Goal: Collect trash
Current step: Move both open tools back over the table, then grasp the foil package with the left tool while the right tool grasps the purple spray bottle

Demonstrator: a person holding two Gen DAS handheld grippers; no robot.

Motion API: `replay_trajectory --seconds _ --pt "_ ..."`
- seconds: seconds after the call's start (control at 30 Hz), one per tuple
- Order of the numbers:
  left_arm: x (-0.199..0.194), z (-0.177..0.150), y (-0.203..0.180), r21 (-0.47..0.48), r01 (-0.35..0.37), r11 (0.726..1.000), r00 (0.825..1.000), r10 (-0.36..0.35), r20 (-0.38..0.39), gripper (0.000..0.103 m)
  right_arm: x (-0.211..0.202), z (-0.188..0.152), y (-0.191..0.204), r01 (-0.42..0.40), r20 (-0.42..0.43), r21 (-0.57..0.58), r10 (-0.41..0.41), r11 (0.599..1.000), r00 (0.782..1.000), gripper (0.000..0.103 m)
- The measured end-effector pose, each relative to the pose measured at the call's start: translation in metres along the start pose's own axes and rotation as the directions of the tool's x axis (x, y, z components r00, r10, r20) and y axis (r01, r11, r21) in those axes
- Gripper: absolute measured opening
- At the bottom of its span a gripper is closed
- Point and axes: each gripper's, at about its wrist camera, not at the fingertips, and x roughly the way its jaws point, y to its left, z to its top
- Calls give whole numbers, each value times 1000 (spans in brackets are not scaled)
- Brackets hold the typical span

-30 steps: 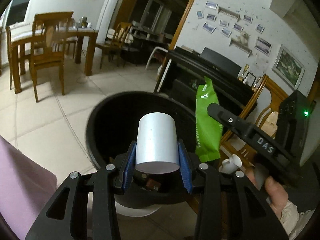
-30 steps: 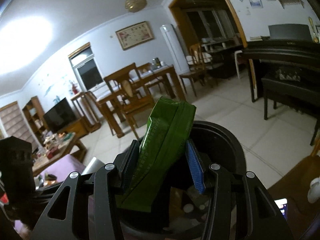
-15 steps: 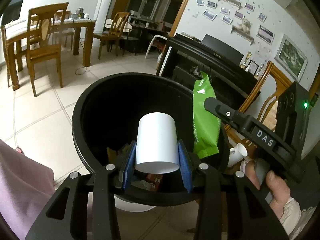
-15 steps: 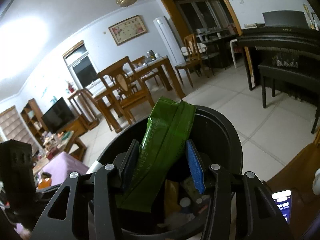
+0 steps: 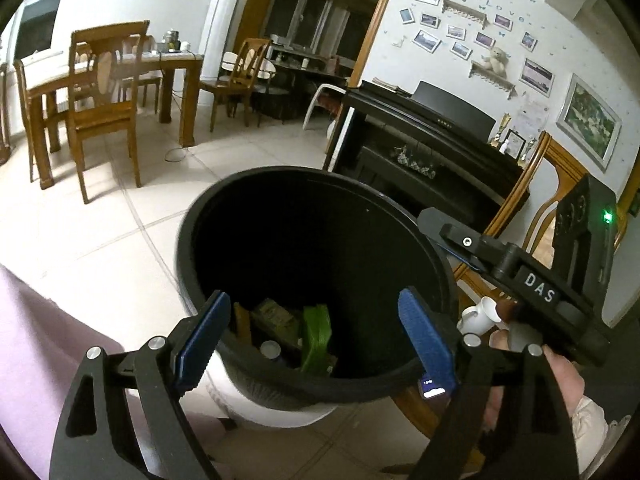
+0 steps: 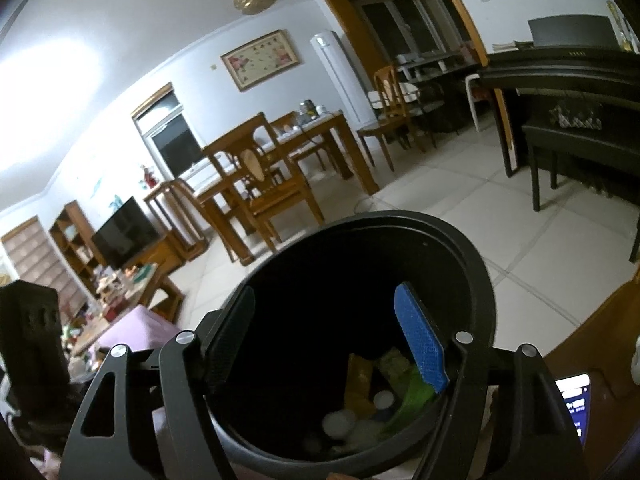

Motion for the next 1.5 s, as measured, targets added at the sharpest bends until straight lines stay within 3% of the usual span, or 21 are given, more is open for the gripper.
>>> replay_trajectory --seconds 0.2,0.33,0.53,0.63,0.7,0.77,0.83,0.93,1.0,1.03,1.1,1.23,1.43,1.5 --pt "-55 -11 27 -39 -82 996 995 84 50 91 10 -14 43 -80 -67 -54 76 995 995 73" --pt "-100 -26 66 -90 -208 974 974 215 74 91 26 -32 91 -153 -138 -117 136 981 981 73" --pt "-180 -64 135 -188 -438 879 884 459 86 91 42 -64 189 -308 -253 -230 248 923 935 72" --pt "-211 -87 171 -215 -544 811 825 564 38 91 48 -81 243 -395 -321 -285 302 873 898 72" --pt "-228 -102 194 -223 -616 755 775 632 -2 91 53 -89 278 -445 -364 -301 329 844 871 72" --pt "-240 -114 210 -238 -646 725 749 662 -18 91 60 -97 311 -494 -413 -289 359 820 837 72" --pt "-245 -117 222 -258 -647 717 749 662 -38 91 68 -109 349 -537 -457 -303 375 787 807 72" --pt "-243 -115 238 -242 -654 717 751 654 -89 91 81 -129 403 -573 -524 -373 345 730 779 71" --pt "-239 -111 248 -191 -680 708 732 670 -123 91 92 -139 429 -602 -573 -399 324 692 753 65" --pt "-238 -111 251 -179 -683 708 730 671 -132 91 98 -146 442 -607 -588 -416 309 677 747 64" --pt "-231 -112 261 -163 -669 726 743 648 -165 91 111 -160 465 -599 -604 -458 265 657 752 58" --pt "-224 -127 274 -186 -640 746 767 605 -214 90 140 -179 487 -606 -662 -472 196 640 724 51" --pt "-234 -125 281 -225 -619 753 786 588 -193 84 173 -183 477 -625 -727 -375 201 685 656 45" --pt "-238 -124 282 -239 -613 753 790 585 -181 81 173 -181 478 -630 -730 -383 197 676 655 44"
